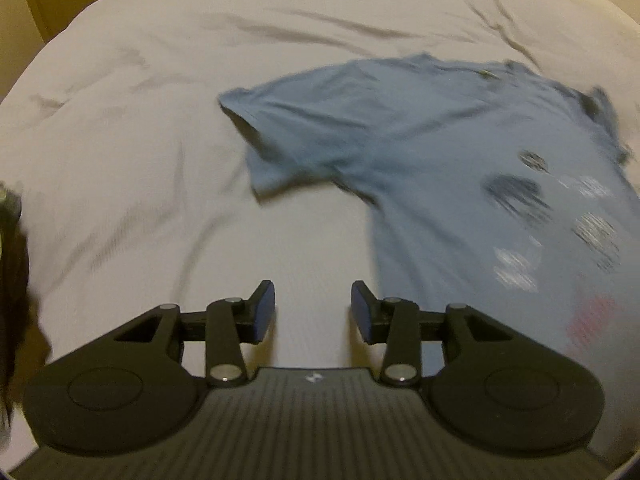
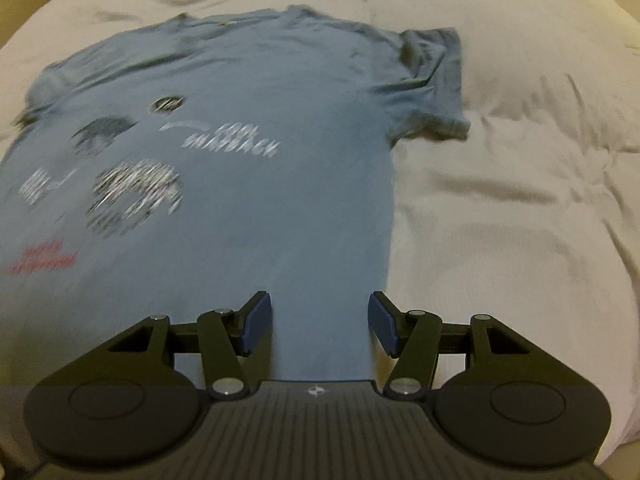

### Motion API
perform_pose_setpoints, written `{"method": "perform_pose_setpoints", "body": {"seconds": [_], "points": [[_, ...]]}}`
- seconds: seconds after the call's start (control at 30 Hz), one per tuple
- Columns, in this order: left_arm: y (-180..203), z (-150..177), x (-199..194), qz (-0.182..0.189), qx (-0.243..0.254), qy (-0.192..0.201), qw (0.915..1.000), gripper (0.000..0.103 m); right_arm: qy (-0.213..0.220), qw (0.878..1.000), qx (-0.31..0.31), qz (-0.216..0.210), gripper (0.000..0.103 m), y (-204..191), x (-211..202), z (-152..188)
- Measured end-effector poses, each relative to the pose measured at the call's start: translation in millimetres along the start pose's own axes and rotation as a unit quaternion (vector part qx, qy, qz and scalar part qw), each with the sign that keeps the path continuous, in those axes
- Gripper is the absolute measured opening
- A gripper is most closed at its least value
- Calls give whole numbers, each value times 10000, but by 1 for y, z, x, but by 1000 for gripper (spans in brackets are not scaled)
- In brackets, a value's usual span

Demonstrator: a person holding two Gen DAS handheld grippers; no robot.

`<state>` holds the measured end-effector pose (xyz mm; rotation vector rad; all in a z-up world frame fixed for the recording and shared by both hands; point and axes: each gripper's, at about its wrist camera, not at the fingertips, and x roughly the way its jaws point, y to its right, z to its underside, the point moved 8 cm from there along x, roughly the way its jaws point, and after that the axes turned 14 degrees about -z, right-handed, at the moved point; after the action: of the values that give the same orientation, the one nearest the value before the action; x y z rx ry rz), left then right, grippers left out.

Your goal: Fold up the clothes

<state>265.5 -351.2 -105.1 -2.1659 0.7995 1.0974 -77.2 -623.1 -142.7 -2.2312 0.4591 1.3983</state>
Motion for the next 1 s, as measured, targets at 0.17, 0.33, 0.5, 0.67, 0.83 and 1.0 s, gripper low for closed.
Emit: {"method": "perform_pose_setpoints", "body": {"seconds": [0.17,0.33,0.5,0.67,0.83,1.0], "points": [[41,59,-36,411,549,-197,9975,41,-167,9997,147,-140,57,-18,-5,44],[48,102,-62,586,901,-172,9941,42,-168,9971,690,261,57,-31,-23,90],[19,104,-112,681,668,31,9954,68,317,9928,963,642,79,-69,-90,105],[2,79,-176,839,690,502,9928,102,771,9859,1214,853,89,-109,-165,97],[9,66,-211,1094,659,509,9905,102,1043,9837,1216,819,89,-144,-215,76],[16,57,-228,1078,700,562,9901,102,1175,9848,1091,668,89,-168,-233,59]]}}
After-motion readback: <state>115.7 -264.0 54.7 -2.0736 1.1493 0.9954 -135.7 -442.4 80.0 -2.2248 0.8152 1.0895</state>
